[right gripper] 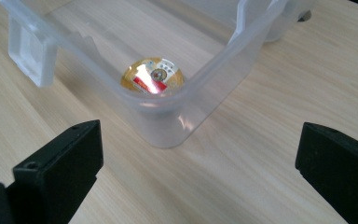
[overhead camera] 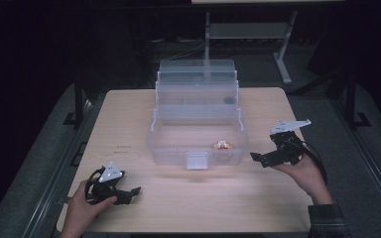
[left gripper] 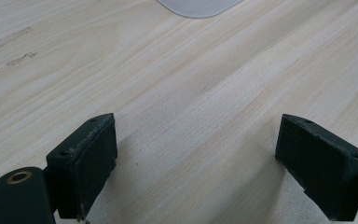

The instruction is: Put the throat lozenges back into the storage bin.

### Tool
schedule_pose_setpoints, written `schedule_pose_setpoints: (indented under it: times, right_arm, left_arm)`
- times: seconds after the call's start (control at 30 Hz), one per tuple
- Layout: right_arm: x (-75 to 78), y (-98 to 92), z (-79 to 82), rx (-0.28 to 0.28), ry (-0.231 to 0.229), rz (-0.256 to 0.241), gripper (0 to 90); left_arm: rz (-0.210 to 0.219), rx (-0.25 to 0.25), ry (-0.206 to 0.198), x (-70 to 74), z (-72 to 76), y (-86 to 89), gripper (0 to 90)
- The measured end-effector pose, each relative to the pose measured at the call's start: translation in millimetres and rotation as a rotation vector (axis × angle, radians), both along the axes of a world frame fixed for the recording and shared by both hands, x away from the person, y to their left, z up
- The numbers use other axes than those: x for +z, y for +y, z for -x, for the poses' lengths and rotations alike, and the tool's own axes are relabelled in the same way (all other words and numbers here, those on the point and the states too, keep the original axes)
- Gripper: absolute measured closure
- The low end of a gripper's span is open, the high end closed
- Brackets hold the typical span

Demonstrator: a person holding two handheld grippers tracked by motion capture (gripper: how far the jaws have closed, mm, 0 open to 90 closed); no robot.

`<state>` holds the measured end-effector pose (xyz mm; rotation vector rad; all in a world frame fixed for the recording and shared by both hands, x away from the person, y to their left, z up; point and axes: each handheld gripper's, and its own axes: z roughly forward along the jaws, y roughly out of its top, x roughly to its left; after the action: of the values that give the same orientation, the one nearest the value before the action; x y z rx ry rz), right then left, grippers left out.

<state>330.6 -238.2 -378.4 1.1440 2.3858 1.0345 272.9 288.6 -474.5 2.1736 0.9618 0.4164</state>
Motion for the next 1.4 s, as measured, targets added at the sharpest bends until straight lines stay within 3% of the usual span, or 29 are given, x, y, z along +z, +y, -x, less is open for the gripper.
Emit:
schedule_pose_setpoints:
  times: [0.63,0.9,1.4]
  right_arm:
    - [-41.2,-24.7,36.5,-0.065,0.031,0.012,0.5]
    - [-60.9,-28.7,44.9,-0.098,0.022,0.048,0.0]
    - [-93.8,-47.3,57.2,-0.173,0.032,0.060,0.0]
  left_arm:
    - [0.003,0.001,-0.001,-0.3,0.1,-0.2,11.7]
    - [0.002,0.001,0.001,-0.2,0.2,-0.1,11.7]
    - [0.000,-0.001,0.000,-0.1,0.1,0.0,11.7]
